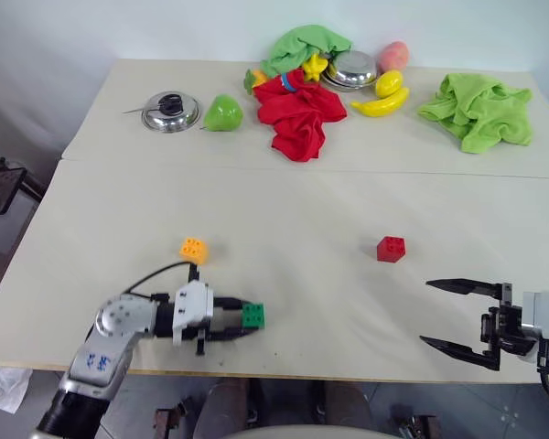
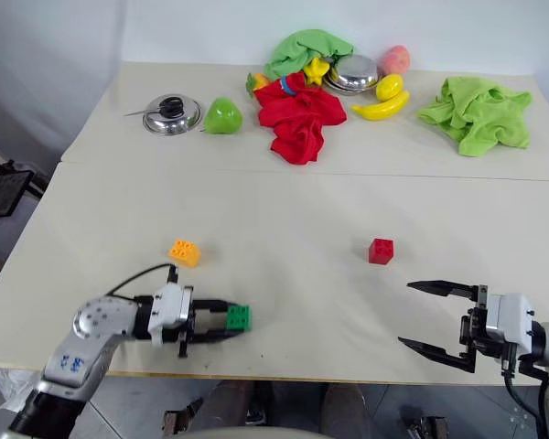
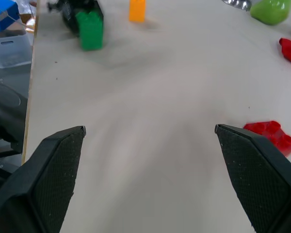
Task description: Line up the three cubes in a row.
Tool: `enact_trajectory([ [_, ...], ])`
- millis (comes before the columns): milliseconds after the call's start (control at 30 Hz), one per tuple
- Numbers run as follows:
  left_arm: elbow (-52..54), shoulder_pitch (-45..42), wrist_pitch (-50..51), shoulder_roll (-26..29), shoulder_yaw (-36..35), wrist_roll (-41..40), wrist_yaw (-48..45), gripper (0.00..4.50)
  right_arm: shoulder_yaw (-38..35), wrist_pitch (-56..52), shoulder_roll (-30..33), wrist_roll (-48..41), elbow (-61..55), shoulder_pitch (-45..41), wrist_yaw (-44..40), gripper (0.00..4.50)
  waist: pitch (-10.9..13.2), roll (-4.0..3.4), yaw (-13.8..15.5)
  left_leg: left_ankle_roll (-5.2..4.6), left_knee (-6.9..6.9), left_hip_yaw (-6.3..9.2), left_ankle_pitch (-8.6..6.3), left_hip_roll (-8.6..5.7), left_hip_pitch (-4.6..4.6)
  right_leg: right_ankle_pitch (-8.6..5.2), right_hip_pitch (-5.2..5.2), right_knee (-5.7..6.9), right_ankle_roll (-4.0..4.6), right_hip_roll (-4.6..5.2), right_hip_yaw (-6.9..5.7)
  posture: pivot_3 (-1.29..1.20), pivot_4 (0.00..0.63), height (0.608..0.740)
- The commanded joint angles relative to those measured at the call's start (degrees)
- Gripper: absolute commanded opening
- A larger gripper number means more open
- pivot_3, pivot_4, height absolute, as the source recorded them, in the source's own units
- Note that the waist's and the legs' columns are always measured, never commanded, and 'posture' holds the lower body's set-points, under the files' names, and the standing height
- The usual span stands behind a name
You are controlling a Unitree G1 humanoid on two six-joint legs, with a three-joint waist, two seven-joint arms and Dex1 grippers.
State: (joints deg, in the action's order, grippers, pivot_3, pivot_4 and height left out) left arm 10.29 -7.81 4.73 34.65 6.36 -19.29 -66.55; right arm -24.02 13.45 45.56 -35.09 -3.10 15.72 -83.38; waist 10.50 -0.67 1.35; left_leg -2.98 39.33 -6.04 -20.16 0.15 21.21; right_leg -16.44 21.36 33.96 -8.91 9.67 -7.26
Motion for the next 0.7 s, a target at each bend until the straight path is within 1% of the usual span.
enact_trajectory([
  [33, -0.5, -8.6, 7.2, 1.6, 3.6, 0.4, -2.1, 1.49, -3.0, 0.9, -0.5, 0.0, -1.5, 1.0, 2.0, 4.50, 0.0, 0.00, 0.1, -0.01, 0.01, 0.00, 0.00, -0.02, 0.00, 0.01, 0.00, 0.02, -0.02, 0.00, 0.02, 0.00, 0.150, 0.740],
  [167, -8.1, -18.2, 6.4, -0.5, 6.2, 0.4, -6.5, 1.49, -3.6, 1.2, -1.5, 0.4, -2.4, 1.9, 3.8, 4.50, 0.0, -0.01, 0.0, 0.01, 0.01, -0.03, 0.00, -0.05, 0.02, 0.01, 0.02, -0.02, -0.02, -0.07, 0.01, 0.00, 0.150, 0.740],
  [200, -12.1, -21.9, 5.4, -1.4, 7.3, 1.6, -7.8, 1.49, -3.7, 1.5, -1.9, 0.6, -2.8, 2.1, 4.3, 4.50, 0.0, -0.01, 0.0, 0.00, 0.01, -0.03, 0.00, -0.06, 0.04, 0.01, 0.02, -0.02, -0.02, -0.09, 0.00, 0.00, 0.150, 0.740],
  [300, -24.9, -31.3, 1.4, -7.7, 8.7, 4.7, -6.3, 1.49, -3.7, 1.4, -2.9, 0.9, -3.6, 2.4, 5.9, 4.50, 0.0, 0.03, 0.2, -0.02, 0.10, -0.05, 0.02, -0.28, 0.10, 0.02, -0.01, -0.04, -0.04, -0.15, -0.03, 0.00, 0.150, 0.740],
  [367, -32.8, -35.3, -2.2, -12.5, 10.2, 8.1, -3.4, 1.49, -3.5, 1.9, -3.4, 1.4, -3.5, 2.8, 6.3, 4.50, 0.0, 0.05, 0.3, -0.03, 0.20, 0.01, 0.02, -0.28, 0.13, 0.05, -0.06, -0.06, -0.09, -0.15, -0.05, 0.00, 0.150, 0.740],
  [467, -44.0, -40.4, -7.8, -18.8, 12.5, 13.6, 0.7, 1.49, -3.6, 2.5, -4.5, 2.0, -4.0, 3.6, 7.6, 4.50, 0.0, 0.10, 0.3, -0.05, 0.20, 0.02, 0.01, -0.34, 0.15, 0.07, -0.10, -0.14, -0.13, -0.15, -0.07, 0.00, 0.150, 0.740],
  [533, -48.6, -43.0, -9.2, -22.0, 12.0, 14.6, 2.7, 1.49, -3.8, 2.9, -5.3, 2.1, -4.8, 4.6, 8.4, 4.50, 0.1, 0.16, 0.3, -0.06, 0.20, 0.03, 0.00, -0.35, 0.21, 0.07, -0.06, -0.17, -0.14, -0.15, -0.09, 0.00, 0.150, 0.740],
  [600, -51.9, -45.0, -9.8, -24.1, 11.6, 15.4, 4.0, 1.49, -4.1, 3.3, -6.0, 2.2, -5.7, 5.9, 8.9, 4.50, 0.1, 0.21, 0.2, -0.07, 0.21, 0.03, 0.00, -0.33, 0.36, 0.07, 0.11, -0.14, -0.14, -0.15, -0.11, 0.00, 0.150, 0.740],
  [700, -55.8, -46.4, -11.7, -25.3, 11.5, 16.7, 4.5, 1.49, -4.6, 4.3, -7.1, 2.3, -6.4, 7.7, 9.8, 4.50, 0.1, 0.22, 0.1, -0.07, 0.21, 0.03, 0.00, -0.30, 0.36, 0.07, 0.11, -0.13, -0.14, -0.15, -0.12, 0.00, 0.150, 0.740],
])
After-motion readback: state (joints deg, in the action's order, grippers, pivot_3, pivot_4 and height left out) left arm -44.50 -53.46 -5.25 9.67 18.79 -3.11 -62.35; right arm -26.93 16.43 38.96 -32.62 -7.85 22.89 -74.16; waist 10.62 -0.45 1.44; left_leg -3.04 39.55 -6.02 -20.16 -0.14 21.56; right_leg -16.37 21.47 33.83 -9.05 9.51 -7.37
